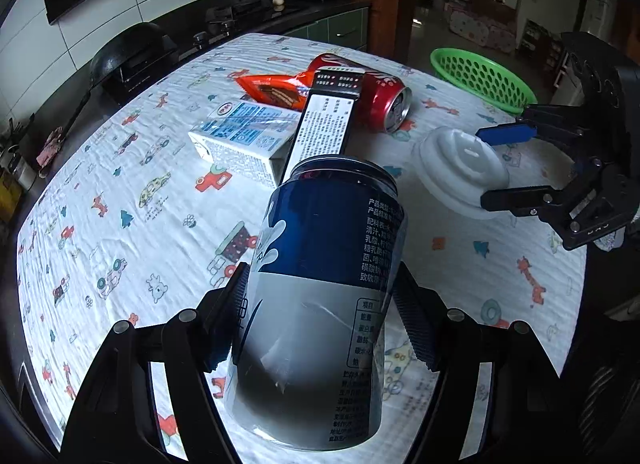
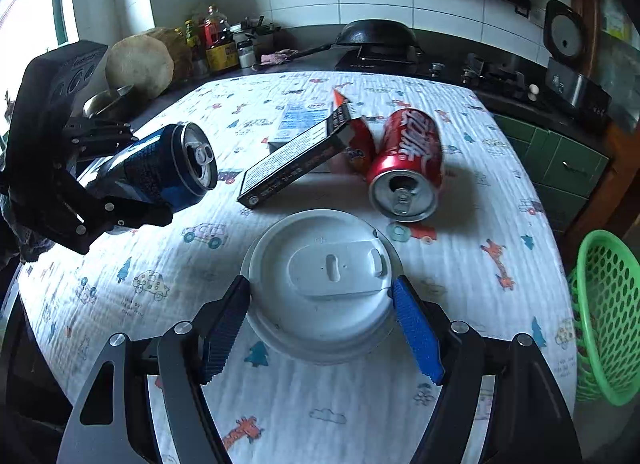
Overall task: Collect trash
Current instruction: 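Carry the lid and blue can to the basket and open both tools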
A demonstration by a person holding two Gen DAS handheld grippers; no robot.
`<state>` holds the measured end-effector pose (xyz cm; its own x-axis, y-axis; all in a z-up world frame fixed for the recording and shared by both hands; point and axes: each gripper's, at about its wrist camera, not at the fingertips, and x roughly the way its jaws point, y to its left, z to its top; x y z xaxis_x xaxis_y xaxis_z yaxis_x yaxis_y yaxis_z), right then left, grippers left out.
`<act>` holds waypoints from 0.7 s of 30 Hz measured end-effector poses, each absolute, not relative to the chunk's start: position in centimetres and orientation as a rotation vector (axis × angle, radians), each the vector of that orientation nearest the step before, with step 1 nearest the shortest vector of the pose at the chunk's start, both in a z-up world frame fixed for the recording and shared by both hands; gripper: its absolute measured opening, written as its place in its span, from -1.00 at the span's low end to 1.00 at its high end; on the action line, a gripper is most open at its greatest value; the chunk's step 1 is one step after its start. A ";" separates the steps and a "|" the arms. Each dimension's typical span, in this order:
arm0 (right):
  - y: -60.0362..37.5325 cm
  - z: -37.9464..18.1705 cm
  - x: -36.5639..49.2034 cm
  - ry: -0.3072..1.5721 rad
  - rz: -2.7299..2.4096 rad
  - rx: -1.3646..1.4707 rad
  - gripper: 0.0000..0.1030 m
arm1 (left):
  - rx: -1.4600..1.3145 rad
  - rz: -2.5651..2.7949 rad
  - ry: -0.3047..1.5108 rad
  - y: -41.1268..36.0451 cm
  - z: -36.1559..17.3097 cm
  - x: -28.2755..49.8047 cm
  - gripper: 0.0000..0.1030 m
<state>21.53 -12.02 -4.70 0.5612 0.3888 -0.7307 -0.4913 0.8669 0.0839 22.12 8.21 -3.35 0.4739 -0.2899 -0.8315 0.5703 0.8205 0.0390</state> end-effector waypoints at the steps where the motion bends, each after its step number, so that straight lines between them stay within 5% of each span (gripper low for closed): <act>1: -13.1 -4.3 21.3 0.815 0.500 -0.123 0.37 | 0.328 -0.542 0.936 7.7 -3.1 22.1 0.35; 21: -45.3 -5.7 25.0 0.869 0.002 0.146 0.37 | 0.282 -0.665 0.883 -13.2 1.0 25.5 0.34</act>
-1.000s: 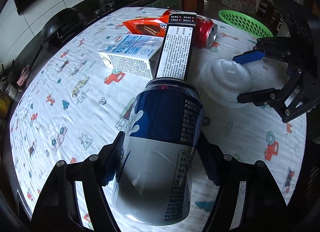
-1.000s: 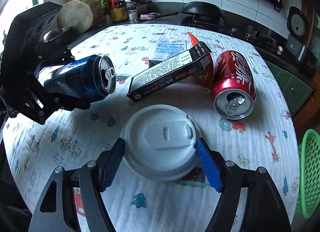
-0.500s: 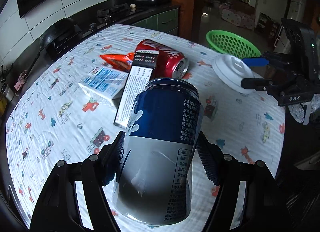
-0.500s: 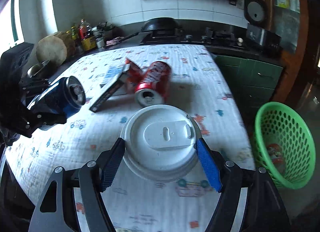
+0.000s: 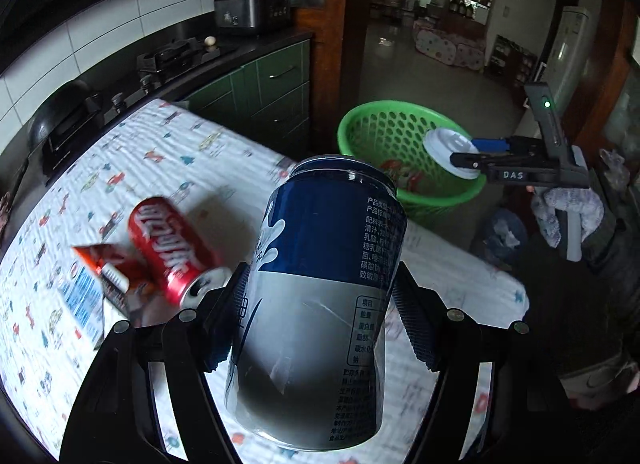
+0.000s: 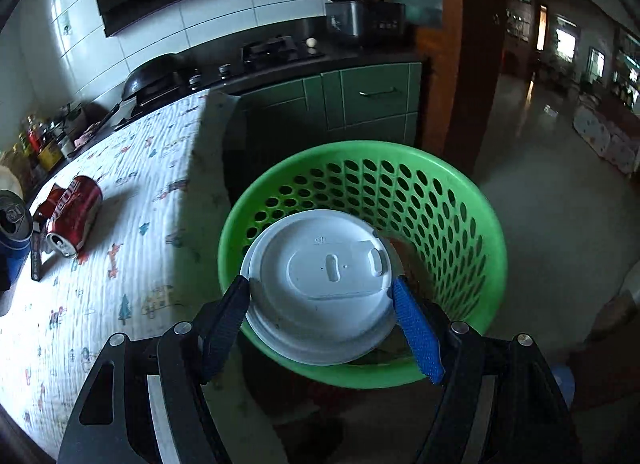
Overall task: Collect trash
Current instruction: 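Carry the lid and blue can to the basket and open both tools, then move both tools back over the table toward the red can and box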
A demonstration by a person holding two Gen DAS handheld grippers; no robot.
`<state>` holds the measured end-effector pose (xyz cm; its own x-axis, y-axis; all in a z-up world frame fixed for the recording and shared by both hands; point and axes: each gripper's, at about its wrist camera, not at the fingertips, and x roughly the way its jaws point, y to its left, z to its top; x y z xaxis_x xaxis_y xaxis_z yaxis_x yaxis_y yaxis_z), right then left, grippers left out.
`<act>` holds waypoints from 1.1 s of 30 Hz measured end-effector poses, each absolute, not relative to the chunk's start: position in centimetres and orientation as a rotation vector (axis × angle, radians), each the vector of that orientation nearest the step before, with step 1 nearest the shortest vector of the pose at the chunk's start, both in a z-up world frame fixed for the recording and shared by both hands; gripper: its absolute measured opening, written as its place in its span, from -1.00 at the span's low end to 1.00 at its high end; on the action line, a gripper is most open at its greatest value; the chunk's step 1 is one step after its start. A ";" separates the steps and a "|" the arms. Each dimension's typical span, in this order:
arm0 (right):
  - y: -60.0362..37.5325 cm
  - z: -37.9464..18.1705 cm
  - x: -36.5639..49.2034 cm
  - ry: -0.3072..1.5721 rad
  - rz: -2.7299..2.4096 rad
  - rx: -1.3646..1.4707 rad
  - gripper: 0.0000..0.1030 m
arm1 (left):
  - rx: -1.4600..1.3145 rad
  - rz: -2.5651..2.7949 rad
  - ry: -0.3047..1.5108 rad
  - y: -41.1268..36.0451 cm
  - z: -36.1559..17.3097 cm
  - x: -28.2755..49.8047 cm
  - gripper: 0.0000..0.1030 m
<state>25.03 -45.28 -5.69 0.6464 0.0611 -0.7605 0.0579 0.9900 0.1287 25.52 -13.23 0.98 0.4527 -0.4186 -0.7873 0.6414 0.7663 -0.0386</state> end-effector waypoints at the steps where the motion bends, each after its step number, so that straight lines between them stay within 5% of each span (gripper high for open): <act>1: -46.2 -6.1 25.2 0.876 0.003 0.168 0.38 | 0.281 -0.671 0.879 -14.6 1.1 25.9 0.34; 28: -51.7 -8.1 21.8 0.780 0.050 0.265 0.48 | 0.327 -0.678 1.046 -36.8 -5.3 37.2 0.35; 33: -51.9 -8.5 21.1 0.784 0.050 0.276 0.48 | 0.339 -0.661 1.056 -37.9 -6.6 38.0 0.50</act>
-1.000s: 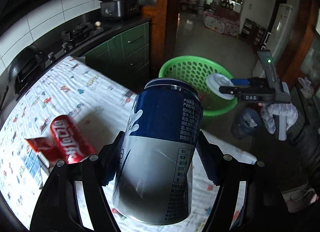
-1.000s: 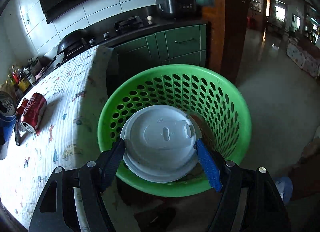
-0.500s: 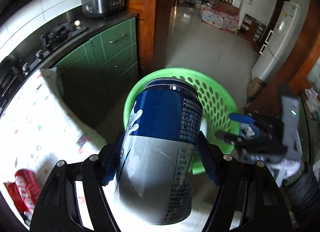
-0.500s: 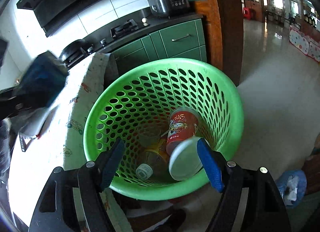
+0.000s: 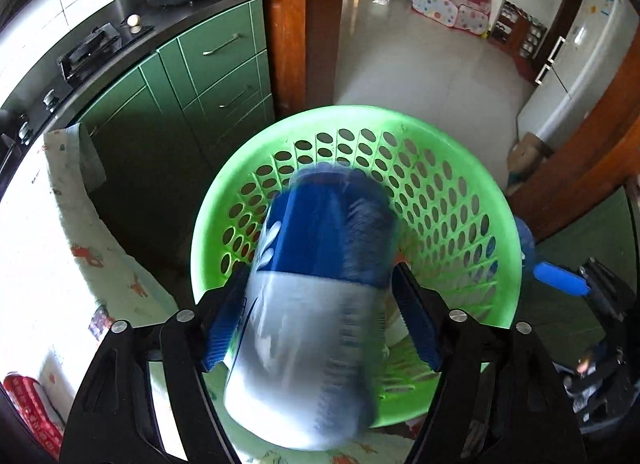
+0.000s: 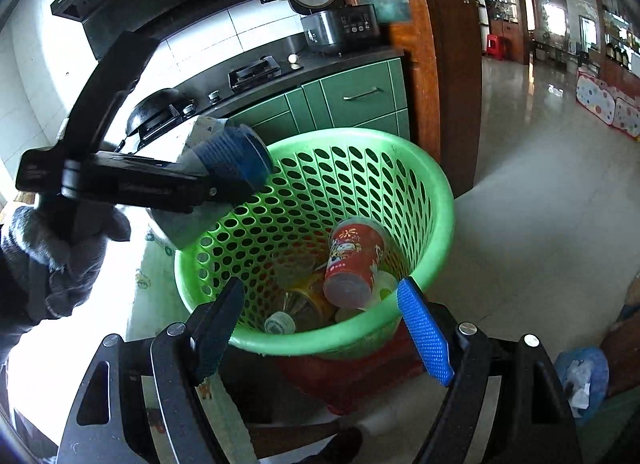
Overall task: Collect trash
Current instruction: 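Move both tools back over the table toward the red can and box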
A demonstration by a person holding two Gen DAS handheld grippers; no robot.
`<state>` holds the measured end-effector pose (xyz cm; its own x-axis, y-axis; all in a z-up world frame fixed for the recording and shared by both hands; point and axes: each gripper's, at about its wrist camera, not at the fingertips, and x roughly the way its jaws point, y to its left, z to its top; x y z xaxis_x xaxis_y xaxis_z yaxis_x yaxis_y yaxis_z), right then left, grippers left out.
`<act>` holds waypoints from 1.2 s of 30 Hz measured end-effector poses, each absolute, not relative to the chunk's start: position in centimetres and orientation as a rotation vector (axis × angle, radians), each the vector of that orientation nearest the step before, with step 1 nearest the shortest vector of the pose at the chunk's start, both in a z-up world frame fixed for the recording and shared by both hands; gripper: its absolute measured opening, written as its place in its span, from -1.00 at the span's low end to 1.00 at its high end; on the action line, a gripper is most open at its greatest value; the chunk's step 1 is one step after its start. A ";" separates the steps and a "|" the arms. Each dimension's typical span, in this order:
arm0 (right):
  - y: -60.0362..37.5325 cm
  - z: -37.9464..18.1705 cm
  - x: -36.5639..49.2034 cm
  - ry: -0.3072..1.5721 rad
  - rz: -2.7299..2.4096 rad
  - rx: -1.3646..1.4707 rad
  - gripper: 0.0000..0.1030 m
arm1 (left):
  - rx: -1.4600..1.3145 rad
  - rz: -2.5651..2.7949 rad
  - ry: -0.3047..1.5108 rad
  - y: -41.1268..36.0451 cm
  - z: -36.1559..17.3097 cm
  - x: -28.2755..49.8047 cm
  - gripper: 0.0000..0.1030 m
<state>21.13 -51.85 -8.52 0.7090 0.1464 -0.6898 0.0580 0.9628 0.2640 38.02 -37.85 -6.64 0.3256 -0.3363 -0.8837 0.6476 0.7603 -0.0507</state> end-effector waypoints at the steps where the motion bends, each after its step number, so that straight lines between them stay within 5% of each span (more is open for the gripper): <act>1: -51.9 -8.6 21.0 0.785 0.049 0.281 0.48 | 0.335 -0.653 1.055 -38.0 -6.7 37.9 0.54; 16: -49.8 -7.1 18.8 0.766 0.060 0.279 0.48 | 0.268 -0.628 0.960 -33.0 -3.2 34.2 0.57; 36: -37.0 -2.7 19.4 0.744 0.246 0.159 0.55 | 0.107 -0.402 0.867 -13.0 -1.0 26.2 0.57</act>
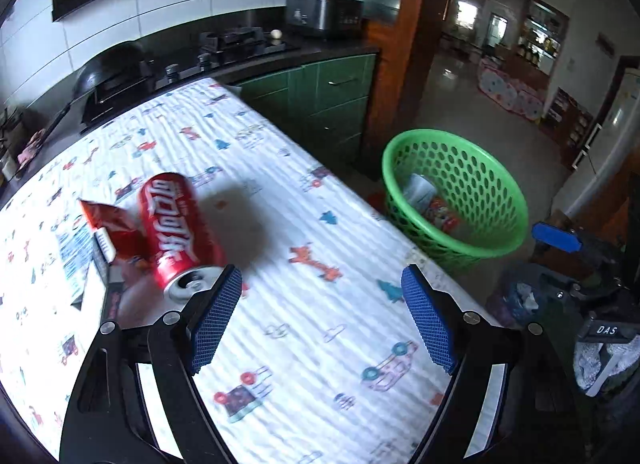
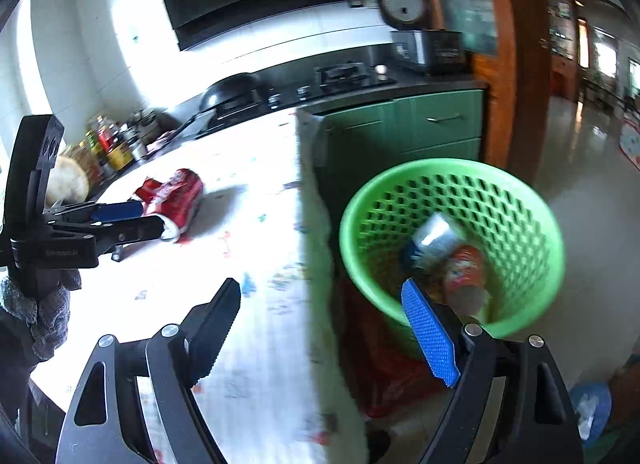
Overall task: Collect trash
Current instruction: 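Move both tools back over the table toward the red can and box, then grasp the black-and-white box with the left tool while the right grasps the red Coca-Cola can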
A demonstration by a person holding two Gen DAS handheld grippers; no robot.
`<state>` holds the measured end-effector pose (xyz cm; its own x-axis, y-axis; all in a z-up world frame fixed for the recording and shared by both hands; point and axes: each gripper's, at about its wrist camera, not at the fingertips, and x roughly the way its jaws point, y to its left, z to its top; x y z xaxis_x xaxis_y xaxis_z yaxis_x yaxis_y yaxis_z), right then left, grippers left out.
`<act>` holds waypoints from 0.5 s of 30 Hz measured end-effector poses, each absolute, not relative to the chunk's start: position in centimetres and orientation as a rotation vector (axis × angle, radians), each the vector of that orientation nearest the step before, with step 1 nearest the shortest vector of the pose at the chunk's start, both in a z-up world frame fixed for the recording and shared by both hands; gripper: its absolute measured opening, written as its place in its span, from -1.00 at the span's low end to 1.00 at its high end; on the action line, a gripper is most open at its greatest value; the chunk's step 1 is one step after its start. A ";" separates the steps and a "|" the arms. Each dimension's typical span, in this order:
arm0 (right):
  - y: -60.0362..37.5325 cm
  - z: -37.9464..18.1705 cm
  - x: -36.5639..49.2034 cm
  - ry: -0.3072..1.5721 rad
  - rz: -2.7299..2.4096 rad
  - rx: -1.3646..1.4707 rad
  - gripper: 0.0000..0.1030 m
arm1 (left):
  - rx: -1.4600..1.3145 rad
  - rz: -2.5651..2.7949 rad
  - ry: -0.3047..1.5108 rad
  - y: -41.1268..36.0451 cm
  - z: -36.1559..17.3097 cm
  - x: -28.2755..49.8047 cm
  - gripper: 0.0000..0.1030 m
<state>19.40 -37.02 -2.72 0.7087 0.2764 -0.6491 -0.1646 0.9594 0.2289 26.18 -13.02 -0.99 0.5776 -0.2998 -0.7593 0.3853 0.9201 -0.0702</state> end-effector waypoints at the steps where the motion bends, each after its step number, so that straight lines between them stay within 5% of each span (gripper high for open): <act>1: -36.2 -2.6 19.6 0.745 0.257 0.152 0.55 | 0.102 -0.382 0.858 -11.8 -0.9 26.0 0.57; 15: -26.4 -1.3 21.8 0.761 0.384 0.065 0.55 | 0.134 -0.266 0.865 2.3 -3.2 26.8 0.57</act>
